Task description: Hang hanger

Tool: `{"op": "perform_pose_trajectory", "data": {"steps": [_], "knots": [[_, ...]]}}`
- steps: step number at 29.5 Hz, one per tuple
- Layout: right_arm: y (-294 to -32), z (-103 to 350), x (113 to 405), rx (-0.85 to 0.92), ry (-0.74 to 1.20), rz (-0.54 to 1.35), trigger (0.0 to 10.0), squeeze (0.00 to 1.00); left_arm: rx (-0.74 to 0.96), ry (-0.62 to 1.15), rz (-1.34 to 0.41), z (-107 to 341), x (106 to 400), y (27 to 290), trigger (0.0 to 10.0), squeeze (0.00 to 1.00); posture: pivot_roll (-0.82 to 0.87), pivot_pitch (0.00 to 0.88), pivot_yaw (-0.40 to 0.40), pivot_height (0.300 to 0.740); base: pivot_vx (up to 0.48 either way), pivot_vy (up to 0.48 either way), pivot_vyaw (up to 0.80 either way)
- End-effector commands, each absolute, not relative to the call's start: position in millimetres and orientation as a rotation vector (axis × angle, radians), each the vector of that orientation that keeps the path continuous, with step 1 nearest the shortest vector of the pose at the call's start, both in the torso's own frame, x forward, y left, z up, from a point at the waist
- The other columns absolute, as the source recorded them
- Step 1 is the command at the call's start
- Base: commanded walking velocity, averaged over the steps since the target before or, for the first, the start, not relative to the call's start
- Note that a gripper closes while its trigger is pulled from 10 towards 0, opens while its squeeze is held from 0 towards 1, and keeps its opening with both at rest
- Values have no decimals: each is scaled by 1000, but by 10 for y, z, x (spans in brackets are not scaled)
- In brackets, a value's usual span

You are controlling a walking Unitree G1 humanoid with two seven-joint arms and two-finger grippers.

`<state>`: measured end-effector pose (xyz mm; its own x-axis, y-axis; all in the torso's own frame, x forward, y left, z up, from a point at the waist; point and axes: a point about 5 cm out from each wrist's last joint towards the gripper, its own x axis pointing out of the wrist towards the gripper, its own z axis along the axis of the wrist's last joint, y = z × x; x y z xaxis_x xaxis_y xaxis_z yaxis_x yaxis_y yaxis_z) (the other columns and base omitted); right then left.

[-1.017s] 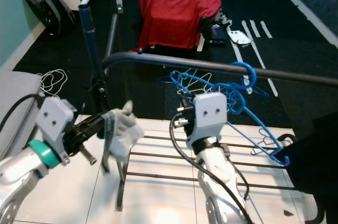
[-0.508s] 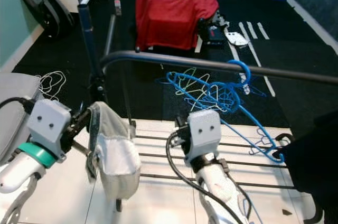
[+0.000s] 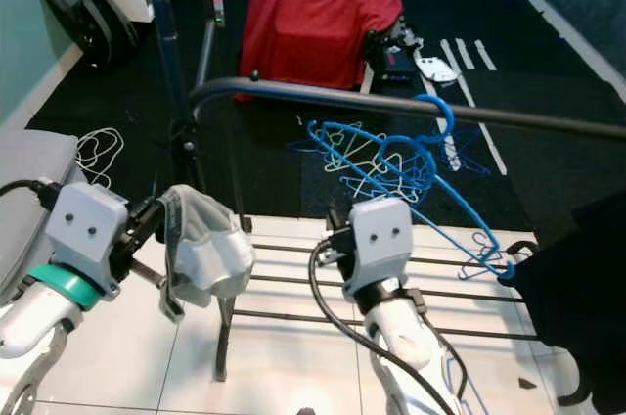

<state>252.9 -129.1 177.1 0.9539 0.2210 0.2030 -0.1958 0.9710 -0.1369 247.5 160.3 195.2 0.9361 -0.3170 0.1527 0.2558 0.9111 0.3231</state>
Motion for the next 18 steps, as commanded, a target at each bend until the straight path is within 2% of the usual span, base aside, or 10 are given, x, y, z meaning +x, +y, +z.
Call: {"op": "perform_pose_trajectory", "data": {"steps": [1,18], "knots": [[-1306,1722,2527,-117,-201,203,10000,0,308,-214,-289,1974,2461,1588,10000,0,-27,99,39,740,-277,0,0],[-1302,1708,2524,-111,-198,199,10000,0,311,-225,-286,2002,2489,1585,10000,0,-24,97,42,740,-335,0,0]]}}
